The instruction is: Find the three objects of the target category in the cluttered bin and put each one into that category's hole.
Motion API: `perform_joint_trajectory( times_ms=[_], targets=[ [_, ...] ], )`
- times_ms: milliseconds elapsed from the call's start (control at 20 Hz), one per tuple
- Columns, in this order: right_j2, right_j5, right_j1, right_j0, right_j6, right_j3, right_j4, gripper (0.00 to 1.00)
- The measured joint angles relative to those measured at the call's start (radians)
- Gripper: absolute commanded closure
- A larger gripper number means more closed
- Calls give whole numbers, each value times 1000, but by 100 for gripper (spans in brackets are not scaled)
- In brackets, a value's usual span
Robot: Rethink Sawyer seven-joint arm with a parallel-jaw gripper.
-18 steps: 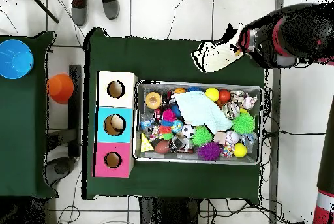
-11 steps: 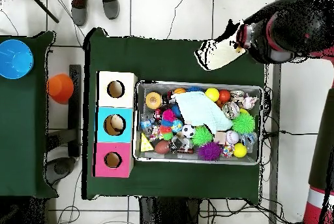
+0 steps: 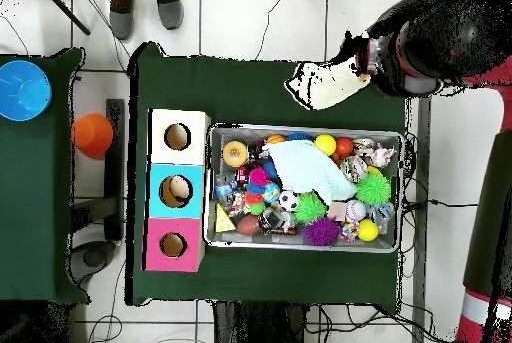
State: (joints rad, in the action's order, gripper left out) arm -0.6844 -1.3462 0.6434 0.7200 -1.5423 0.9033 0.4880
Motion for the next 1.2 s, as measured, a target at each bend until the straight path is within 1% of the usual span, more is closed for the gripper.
perform_joint_trajectory(
  times_ms=[300,500,600,1200],
  targets=[
    [42,1,26,-2,0,13,-18,100],
    [67,10,48,-2,0,43,-38,100],
    [88,23,67,-2,0,73,-53,100],
    [148,71,130,-7,0,213,-126,100]
  ],
)
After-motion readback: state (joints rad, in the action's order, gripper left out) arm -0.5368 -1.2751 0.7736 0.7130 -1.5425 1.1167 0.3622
